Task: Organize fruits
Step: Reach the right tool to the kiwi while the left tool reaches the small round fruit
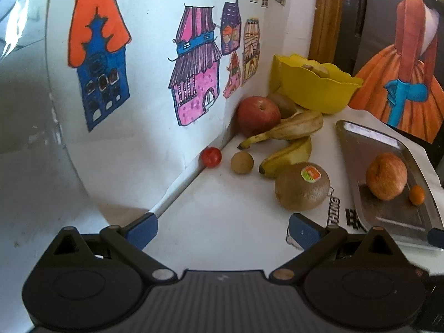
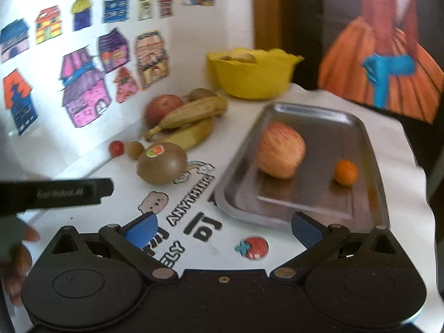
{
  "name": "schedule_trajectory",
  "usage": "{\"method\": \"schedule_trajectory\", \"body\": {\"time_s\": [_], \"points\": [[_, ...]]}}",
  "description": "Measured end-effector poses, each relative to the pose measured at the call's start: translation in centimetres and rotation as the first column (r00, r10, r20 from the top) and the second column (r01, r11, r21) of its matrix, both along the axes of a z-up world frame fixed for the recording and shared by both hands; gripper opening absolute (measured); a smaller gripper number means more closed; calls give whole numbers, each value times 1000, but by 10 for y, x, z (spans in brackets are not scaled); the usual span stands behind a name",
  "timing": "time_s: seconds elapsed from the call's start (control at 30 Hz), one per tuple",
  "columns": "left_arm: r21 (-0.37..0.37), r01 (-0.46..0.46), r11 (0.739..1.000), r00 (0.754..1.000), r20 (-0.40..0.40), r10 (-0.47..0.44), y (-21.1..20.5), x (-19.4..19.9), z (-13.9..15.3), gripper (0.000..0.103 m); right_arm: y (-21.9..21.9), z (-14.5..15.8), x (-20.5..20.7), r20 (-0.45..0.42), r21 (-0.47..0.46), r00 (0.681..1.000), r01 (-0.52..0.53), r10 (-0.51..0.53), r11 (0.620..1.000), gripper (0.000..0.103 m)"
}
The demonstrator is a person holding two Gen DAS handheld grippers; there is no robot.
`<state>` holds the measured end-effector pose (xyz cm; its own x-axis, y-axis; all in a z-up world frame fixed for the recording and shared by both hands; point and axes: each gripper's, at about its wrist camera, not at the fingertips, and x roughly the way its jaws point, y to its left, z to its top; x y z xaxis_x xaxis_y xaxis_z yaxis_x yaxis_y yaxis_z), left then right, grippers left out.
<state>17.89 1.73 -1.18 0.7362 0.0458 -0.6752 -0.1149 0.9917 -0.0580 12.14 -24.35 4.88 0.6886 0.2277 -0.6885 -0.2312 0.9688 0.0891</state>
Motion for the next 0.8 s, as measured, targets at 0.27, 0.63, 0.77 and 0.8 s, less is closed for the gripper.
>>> {"method": "schedule_trajectory", "body": {"time_s": [0.27, 0.63, 0.77, 0.8], "points": [[-71, -61, 996, 998, -16, 60, 1, 28, 2, 102, 11, -9, 20, 47, -70, 984, -169, 173, 983, 102], [-121, -90, 989, 995, -60, 83, 0, 67, 1, 102, 24, -18, 52, 100, -98, 918, -375, 384, 922, 99], [-131, -73, 989, 996, -66, 64, -5, 75, 3, 102, 28, -24, 67, 85, -72, 904, -414, 419, 908, 95], [-134, -69, 989, 996, -68, 61, -6, 78, 3, 102, 31, -26, 70, 79, -69, 900, -424, 429, 903, 94]]}}
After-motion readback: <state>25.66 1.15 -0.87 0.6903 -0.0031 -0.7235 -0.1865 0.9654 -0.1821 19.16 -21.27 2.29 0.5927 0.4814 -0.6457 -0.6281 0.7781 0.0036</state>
